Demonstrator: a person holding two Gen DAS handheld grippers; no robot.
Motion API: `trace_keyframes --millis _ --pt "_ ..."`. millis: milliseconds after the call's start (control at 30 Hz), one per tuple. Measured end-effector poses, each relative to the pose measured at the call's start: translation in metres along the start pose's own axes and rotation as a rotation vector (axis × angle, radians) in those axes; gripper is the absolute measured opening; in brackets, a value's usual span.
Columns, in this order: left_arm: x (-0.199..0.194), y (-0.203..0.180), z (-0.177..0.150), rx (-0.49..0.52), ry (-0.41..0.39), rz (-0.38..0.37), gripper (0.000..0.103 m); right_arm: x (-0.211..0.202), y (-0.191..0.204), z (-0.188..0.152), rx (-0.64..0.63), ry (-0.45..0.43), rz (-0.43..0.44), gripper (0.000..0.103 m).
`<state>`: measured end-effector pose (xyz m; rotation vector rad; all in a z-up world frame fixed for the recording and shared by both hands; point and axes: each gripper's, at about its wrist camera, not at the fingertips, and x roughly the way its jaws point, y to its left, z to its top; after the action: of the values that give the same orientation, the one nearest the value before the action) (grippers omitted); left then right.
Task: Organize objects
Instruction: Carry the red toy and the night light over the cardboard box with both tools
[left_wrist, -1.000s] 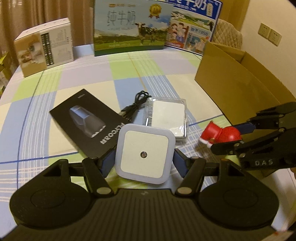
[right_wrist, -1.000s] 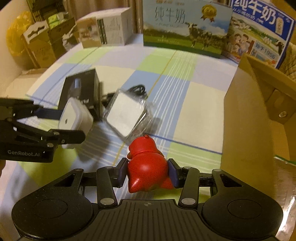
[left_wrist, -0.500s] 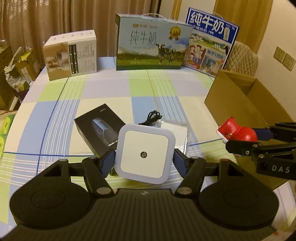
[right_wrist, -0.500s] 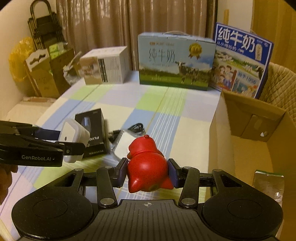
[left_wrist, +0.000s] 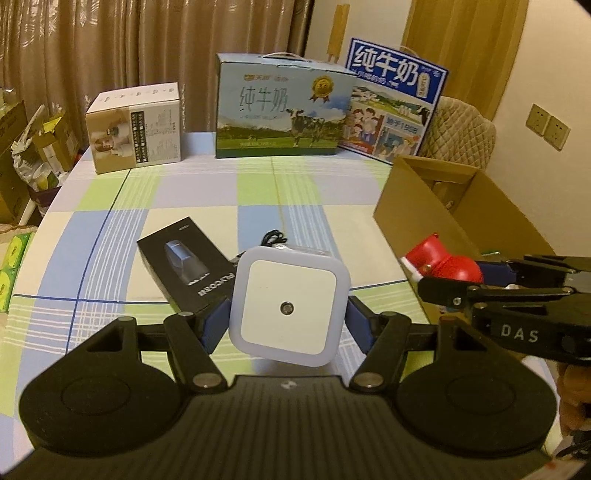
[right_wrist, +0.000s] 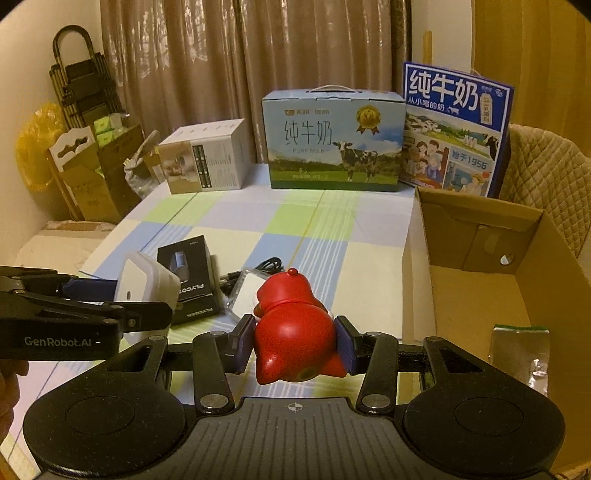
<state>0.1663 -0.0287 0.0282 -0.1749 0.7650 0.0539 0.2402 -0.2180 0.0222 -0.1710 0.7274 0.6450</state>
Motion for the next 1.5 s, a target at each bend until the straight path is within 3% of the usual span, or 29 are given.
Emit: trace_keyframes --millis 467,767,1133,1500 --pt "-0.002 -0.026 0.002 0.010 -0.022 -0.038 0.063 -0.017 -0.014 -0.006 0.037 -0.028 -0.022 0.043" --pt "0.003 -0.048 0.015 0.030 -0.048 -0.072 0.063 -0.036 -0.046 -0.003 0.090 -0.110 -0.103 0.043" --pt "0.016 -0.120 0.030 0.113 -0.073 -0.202 0.063 -0.079 -0.131 -0.018 0.280 -0.208 -0.351 0.043" --pt "0.041 -0.189 0.029 0.180 -0.047 -0.344 0.063 -0.095 -0.174 -0.037 0.386 -0.179 -0.407 0.043"
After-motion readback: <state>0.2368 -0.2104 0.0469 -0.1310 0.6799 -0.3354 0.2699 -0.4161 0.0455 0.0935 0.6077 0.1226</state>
